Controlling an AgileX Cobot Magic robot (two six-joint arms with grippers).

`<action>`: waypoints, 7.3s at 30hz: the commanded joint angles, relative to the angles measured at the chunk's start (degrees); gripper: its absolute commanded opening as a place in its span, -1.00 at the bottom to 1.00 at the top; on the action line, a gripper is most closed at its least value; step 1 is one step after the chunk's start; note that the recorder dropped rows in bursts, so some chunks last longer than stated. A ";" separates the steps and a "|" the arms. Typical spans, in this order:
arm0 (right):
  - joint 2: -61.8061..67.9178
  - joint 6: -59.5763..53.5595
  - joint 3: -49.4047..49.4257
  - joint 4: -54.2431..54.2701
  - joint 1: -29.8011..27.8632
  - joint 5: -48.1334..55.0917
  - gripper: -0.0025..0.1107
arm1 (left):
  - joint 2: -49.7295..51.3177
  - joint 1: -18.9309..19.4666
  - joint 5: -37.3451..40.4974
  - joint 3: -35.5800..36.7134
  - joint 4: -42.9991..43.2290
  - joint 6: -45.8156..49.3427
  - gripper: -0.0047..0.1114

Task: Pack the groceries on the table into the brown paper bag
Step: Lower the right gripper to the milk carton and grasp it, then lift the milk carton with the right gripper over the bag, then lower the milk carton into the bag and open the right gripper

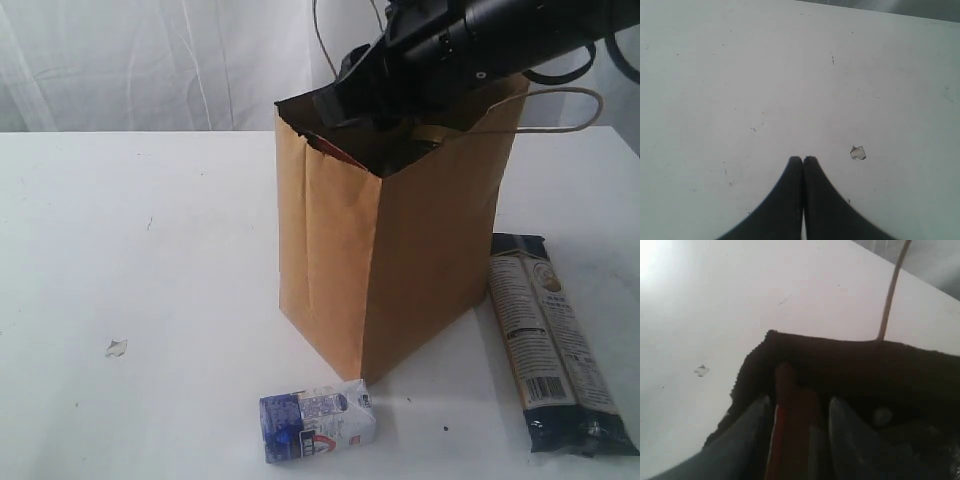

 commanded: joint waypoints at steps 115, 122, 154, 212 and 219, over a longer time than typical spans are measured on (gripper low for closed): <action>-17.48 -0.58 13.76 -11.46 24.90 -21.31 -0.86 | -0.24 -0.24 -0.17 0.41 0.20 -0.19 -0.92; -29.48 -0.05 13.23 -12.58 22.41 -41.30 -0.86 | -0.24 -0.24 -0.17 0.41 0.20 -0.19 -0.92; -11.86 1.86 15.41 6.56 0.29 -32.27 -0.36 | -0.24 -0.24 -0.17 0.41 0.20 -0.19 -0.92; -24.57 -23.93 19.87 38.25 -16.14 -67.61 -0.88 | -0.24 -0.24 -0.17 0.41 0.20 -0.19 -0.92; -22.41 -60.86 25.15 70.13 -24.45 -50.06 -0.96 | -0.24 -0.24 -0.17 0.41 0.20 -0.19 -0.92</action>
